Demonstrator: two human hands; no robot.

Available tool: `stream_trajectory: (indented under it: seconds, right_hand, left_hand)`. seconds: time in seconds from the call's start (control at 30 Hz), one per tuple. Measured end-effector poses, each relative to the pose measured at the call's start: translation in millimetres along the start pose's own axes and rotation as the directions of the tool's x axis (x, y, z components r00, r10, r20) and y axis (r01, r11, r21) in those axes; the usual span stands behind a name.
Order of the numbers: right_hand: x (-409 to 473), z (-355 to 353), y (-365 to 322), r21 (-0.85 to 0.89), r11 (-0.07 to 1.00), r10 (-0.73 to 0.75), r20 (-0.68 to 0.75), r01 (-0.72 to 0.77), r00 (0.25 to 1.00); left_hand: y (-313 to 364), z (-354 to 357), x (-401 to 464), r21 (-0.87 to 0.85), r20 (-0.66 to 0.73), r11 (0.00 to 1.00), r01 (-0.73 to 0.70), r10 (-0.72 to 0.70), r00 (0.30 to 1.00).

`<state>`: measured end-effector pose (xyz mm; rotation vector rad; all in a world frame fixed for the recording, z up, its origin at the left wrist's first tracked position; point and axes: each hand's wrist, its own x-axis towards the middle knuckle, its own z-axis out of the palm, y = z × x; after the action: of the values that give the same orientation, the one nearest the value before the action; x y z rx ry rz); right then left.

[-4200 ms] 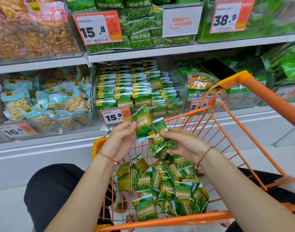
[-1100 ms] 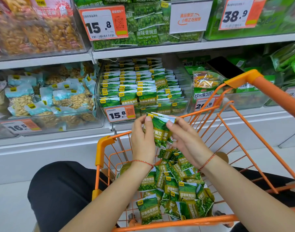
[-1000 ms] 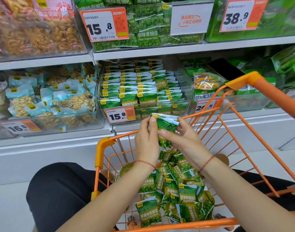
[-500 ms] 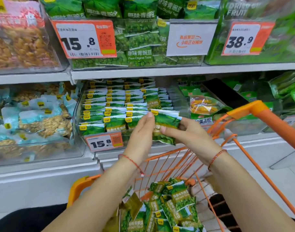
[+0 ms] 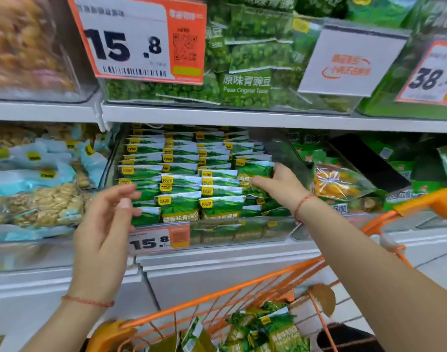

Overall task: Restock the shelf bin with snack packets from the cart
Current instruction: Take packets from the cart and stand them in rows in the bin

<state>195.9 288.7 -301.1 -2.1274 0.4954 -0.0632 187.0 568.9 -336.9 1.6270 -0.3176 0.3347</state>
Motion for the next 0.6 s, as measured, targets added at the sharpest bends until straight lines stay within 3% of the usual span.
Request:
stream_trajectory:
  seconds: [0.17,0.27,0.4,0.6]
  right_hand:
    - [12.7,12.2,-2.5,-0.029,1.0,-0.01,-0.032,0.009,0.999]
    - [13.1,18.5,2.3,-0.034,0.999,-0.032,-0.053,0.03,0.998]
    - [14.0,13.7,7.1,-0.077,0.996,0.043,0.021,-0.041,0.999]
    - [10.8,20.2,9.9,-0.055,0.997,0.045,-0.017,-0.046,0.999]
  left_hand:
    - [-2.9,4.7,6.2,0.054,0.055,0.999,-0.006,0.003,0.999]
    - [0.2,7.7,4.6,0.133,0.112,0.987,-0.086,0.071,0.991]
    - [0.6,9.5,-0.9,0.213,0.168,0.96,-0.182,0.147,0.975]
    - [-7.1,6.5,-1.1,0.149,0.099,0.986,-0.07,0.055,0.994]
